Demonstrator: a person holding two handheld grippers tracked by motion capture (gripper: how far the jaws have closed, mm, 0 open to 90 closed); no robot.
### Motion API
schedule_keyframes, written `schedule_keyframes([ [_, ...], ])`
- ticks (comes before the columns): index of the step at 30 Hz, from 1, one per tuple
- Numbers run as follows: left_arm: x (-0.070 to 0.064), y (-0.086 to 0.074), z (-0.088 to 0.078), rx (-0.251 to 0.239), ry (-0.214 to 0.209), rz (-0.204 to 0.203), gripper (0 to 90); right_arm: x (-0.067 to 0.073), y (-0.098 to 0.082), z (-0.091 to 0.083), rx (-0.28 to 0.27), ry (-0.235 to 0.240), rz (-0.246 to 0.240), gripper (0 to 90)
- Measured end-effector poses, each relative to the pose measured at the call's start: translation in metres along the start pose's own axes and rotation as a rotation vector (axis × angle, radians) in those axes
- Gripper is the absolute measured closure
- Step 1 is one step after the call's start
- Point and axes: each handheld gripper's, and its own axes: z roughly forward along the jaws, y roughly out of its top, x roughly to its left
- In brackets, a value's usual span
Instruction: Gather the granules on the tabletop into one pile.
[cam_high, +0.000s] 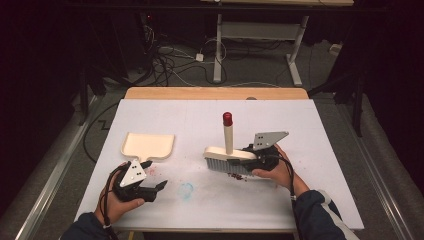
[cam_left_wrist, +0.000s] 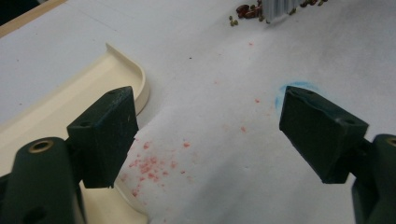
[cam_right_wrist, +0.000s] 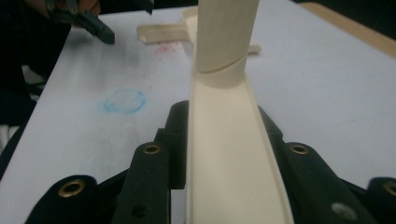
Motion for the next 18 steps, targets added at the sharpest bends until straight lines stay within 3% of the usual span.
schedule_keyframes([
  [1,0.000,0.000,0.000,0.000,0.001,0.000,18.5,0.001,0.001,-0.002,-0.016,-0.007,0.005,67.6],
  [2,0.000,0.000,-0.001,-0.001,0.003,0.000,18.5,0.005,0.004,-0.007,-0.041,-0.045,0.015,67.6],
  [3,0.000,0.000,-0.001,-0.003,0.004,-0.001,18.5,0.005,0.004,-0.007,-0.041,-0.045,0.015,67.6],
  [4,0.000,0.000,-0.001,-0.004,0.004,-0.002,18.5,0.008,0.007,-0.013,-0.055,-0.096,0.024,67.6],
  [6,0.000,0.000,-0.001,-0.003,0.005,0.000,18.5,0.009,0.007,-0.020,-0.074,-0.153,0.038,67.6],
  [7,0.000,-0.001,-0.001,-0.002,0.006,0.002,18.5,0.009,0.007,-0.020,-0.074,-0.153,0.038,67.6],
  [8,0.000,-0.001,-0.002,-0.001,0.006,0.003,18.5,0.007,0.004,-0.028,-0.076,-0.231,0.060,67.6],
  [9,0.000,-0.001,-0.002,-0.002,0.007,0.005,18.5,0.007,0.002,-0.032,-0.070,-0.278,0.064,67.6],
  [10,0.000,-0.001,-0.002,-0.003,0.006,0.005,18.5,0.007,0.002,-0.032,-0.070,-0.278,0.064,67.6],
  [12,0.000,-0.001,-0.002,-0.003,0.008,0.006,18.5,0.005,-0.003,-0.039,-0.052,-0.349,0.085,67.6],
  [15,0.000,-0.001,-0.002,-0.003,0.009,0.005,18.5,0.000,-0.013,-0.047,-0.042,-0.417,0.128,67.6],
  [17,0.000,0.000,-0.002,-0.002,0.009,0.007,18.5,-0.002,-0.025,-0.048,0.013,-0.495,0.130,67.7],
  [18,0.000,0.000,-0.002,-0.001,0.008,0.008,18.5,-0.003,-0.028,-0.047,0.022,-0.494,0.146,67.5],
])
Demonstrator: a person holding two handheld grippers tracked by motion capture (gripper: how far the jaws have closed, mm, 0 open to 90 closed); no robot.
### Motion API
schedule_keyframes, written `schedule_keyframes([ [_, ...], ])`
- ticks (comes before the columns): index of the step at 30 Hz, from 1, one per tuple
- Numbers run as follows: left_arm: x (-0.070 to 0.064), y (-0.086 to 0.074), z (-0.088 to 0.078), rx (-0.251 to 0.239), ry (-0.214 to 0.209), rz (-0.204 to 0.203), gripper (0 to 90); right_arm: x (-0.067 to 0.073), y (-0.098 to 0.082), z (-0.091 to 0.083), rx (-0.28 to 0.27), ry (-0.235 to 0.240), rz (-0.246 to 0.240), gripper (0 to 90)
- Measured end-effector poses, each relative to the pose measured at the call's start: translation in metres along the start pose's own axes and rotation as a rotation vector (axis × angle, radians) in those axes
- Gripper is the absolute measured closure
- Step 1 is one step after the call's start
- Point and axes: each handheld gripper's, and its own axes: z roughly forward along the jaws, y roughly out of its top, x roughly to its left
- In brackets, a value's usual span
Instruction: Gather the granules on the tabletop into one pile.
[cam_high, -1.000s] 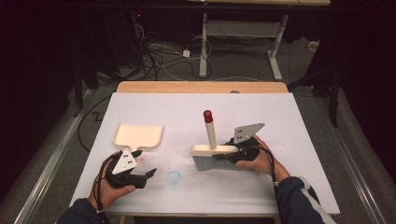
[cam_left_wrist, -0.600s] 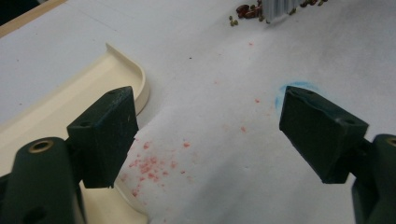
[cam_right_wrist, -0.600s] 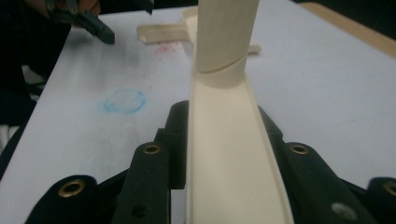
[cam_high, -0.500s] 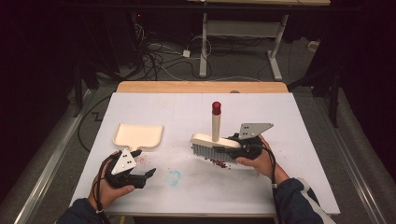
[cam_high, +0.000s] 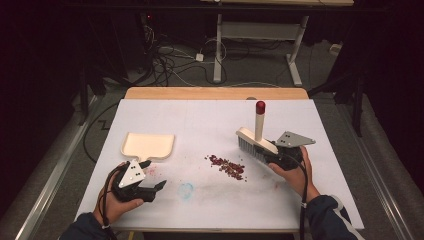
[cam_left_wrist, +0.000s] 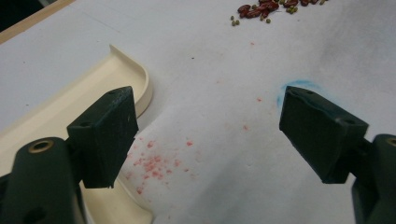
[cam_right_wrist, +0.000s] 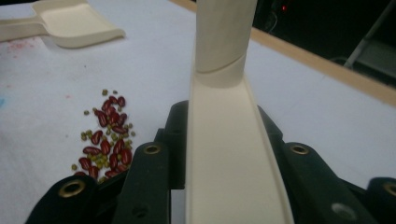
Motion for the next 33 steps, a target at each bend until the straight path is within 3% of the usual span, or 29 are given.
schedule_keyframes([
  [4,-0.001,0.000,0.000,0.005,-0.001,0.007,18.5,0.003,-0.007,0.004,0.033,-0.009,0.012,67.5],
  [6,-0.001,0.000,0.000,0.005,-0.003,0.006,18.5,0.009,-0.006,0.003,0.083,-0.018,0.008,67.5],
  [8,0.000,0.000,0.000,0.006,-0.004,0.005,18.5,0.014,-0.001,0.001,0.143,-0.050,0.050,67.7],
  [12,0.000,-0.001,0.000,0.011,-0.009,0.007,18.5,0.020,0.002,-0.003,0.195,-0.056,0.097,67.8],
  [16,-0.001,0.000,0.001,0.012,-0.010,0.011,18.6,0.037,0.007,-0.004,0.236,-0.029,0.041,67.8],
  [23,-0.001,0.000,0.001,0.019,-0.009,0.018,18.6,0.060,0.011,-0.003,0.241,0.001,-0.002,67.8],
  [28,-0.001,0.000,0.000,0.015,-0.010,0.017,18.6,0.064,0.014,-0.004,0.217,-0.014,-0.021,67.9],
  [33,-0.001,0.000,0.000,0.015,-0.010,0.019,18.6,0.061,0.014,-0.007,0.200,-0.030,-0.005,67.9],
])
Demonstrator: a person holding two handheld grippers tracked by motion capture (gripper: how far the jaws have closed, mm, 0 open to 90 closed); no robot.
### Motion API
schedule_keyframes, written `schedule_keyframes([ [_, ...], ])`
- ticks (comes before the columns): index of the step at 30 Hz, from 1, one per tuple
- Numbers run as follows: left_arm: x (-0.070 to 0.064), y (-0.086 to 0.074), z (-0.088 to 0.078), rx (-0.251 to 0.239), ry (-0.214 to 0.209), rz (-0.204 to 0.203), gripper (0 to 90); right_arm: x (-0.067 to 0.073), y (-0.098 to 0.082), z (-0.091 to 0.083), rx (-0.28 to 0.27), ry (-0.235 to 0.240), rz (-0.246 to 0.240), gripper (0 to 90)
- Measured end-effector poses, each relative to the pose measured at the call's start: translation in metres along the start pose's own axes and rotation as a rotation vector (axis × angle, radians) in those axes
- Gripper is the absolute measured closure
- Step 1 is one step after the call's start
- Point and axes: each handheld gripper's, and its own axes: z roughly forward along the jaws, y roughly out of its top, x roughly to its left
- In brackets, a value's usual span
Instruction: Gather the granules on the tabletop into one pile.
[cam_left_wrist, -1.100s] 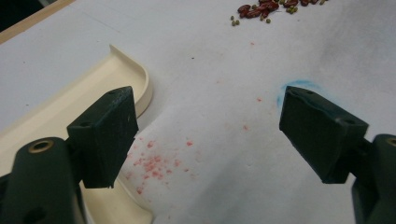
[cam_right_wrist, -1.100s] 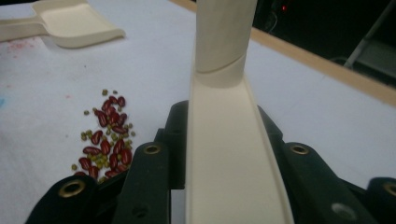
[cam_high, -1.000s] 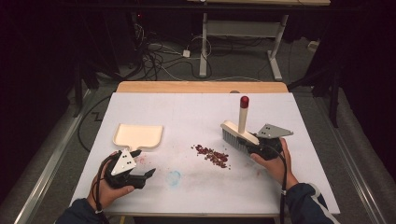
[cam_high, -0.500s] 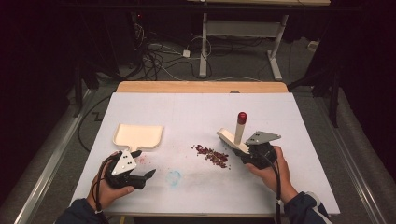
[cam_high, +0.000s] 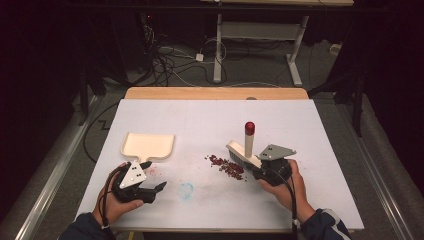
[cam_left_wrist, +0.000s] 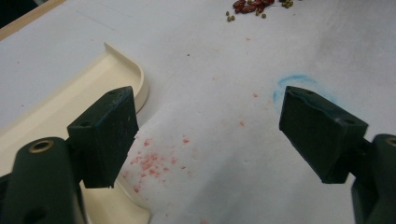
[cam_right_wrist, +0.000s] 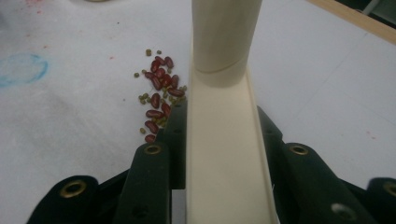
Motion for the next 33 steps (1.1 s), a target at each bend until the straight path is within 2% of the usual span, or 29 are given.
schedule_keyframes([
  [6,0.000,0.000,0.000,-0.001,0.000,-0.004,18.7,-0.004,0.004,-0.003,-0.029,-0.015,0.002,67.9],
  [10,0.000,0.001,0.001,-0.001,0.001,-0.006,18.8,-0.004,0.013,-0.004,-0.074,0.006,0.062,67.9],
  [14,0.001,0.001,0.000,-0.003,0.003,-0.008,19.0,0.013,0.028,0.001,-0.106,0.051,0.075,67.9],
  [17,0.001,0.000,0.000,-0.005,0.002,-0.007,19.1,0.030,0.039,0.012,-0.112,0.068,0.063,67.9],
  [19,0.001,0.000,-0.001,-0.005,0.003,-0.006,19.1,0.039,0.045,0.024,-0.103,0.085,0.040,67.9],
  [21,0.001,0.000,-0.001,-0.006,0.001,-0.010,19.1,0.043,0.054,0.037,-0.097,0.075,0.016,67.9],
  [24,0.001,-0.001,0.000,-0.001,-0.002,-0.007,19.1,0.039,0.069,0.060,-0.045,0.087,-0.026,67.9],
  [25,0.001,-0.001,0.000,0.000,-0.003,-0.007,19.1,0.037,0.072,0.066,-0.030,0.077,-0.019,67.9],
  [27,0.002,-0.002,0.000,-0.002,-0.003,-0.008,19.1,0.033,0.076,0.075,-0.011,0.097,-0.017,67.9],
  [29,0.003,-0.003,-0.001,-0.002,-0.004,-0.014,19.1,0.031,0.077,0.079,0.012,0.106,-0.014,67.9],
  [33,0.002,-0.004,-0.002,0.000,0.000,-0.019,19.2,0.030,0.074,0.079,0.037,0.110,-0.037,67.9],
])
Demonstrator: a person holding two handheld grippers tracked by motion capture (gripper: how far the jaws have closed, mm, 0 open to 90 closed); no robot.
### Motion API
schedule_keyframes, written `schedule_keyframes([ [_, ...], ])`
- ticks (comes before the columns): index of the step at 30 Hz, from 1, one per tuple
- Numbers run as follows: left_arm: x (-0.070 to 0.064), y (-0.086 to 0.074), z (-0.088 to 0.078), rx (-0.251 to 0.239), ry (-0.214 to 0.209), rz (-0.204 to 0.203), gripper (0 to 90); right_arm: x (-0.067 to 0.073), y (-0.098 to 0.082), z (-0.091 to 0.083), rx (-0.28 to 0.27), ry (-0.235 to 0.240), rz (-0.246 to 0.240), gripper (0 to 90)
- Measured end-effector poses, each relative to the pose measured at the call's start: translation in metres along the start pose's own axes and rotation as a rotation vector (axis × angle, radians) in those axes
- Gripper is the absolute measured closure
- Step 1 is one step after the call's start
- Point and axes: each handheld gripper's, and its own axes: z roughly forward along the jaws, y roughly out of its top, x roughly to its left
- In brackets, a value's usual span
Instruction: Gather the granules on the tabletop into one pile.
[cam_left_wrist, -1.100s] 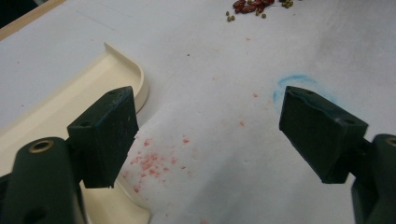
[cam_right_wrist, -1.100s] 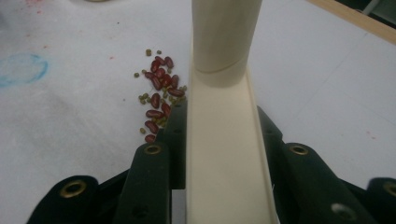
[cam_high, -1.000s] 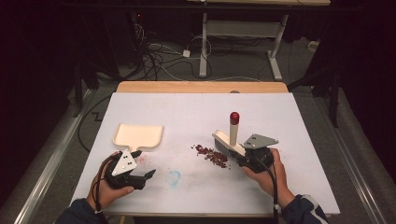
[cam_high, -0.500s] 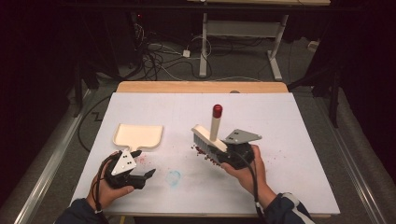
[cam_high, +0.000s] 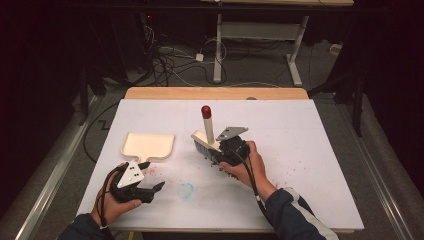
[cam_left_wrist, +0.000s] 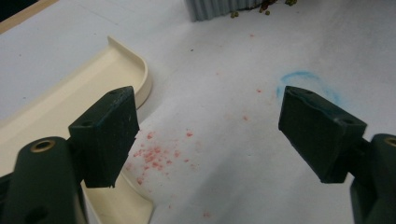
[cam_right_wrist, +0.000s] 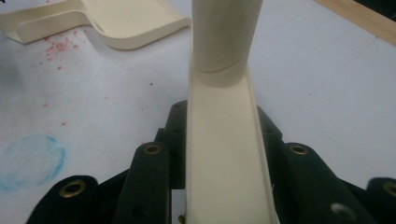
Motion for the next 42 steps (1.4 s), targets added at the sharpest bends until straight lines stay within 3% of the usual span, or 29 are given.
schedule_keyframes([
  [11,-0.002,0.002,0.003,0.015,-0.001,0.008,19.7,-0.008,-0.026,-0.040,0.032,0.007,0.009,67.9],
  [16,-0.003,0.004,0.005,0.022,-0.005,0.017,19.8,-0.010,-0.030,-0.056,0.007,0.006,0.014,67.9],
  [20,-0.002,0.004,0.006,0.021,-0.007,0.016,19.8,-0.007,-0.024,-0.060,-0.029,0.001,0.018,67.9],
  [25,-0.002,0.003,0.006,0.018,-0.008,0.012,19.7,0.007,-0.009,-0.052,-0.085,0.011,0.004,67.9],
  [30,-0.001,0.002,0.004,0.020,-0.010,0.014,19.8,0.024,0.000,-0.027,-0.115,0.015,0.019,67.9],
  [35,-0.001,0.001,0.003,0.016,-0.009,0.011,19.8,0.037,-0.007,-0.007,-0.127,-0.031,0.067,67.9],
  [38,-0.001,0.001,0.002,0.014,-0.007,0.010,19.8,0.036,-0.017,-0.002,-0.099,-0.057,0.088,67.9],
  [42,-0.002,0.002,0.003,0.018,-0.008,0.014,19.9,0.030,-0.027,-0.010,-0.085,-0.081,0.123,67.9],
])
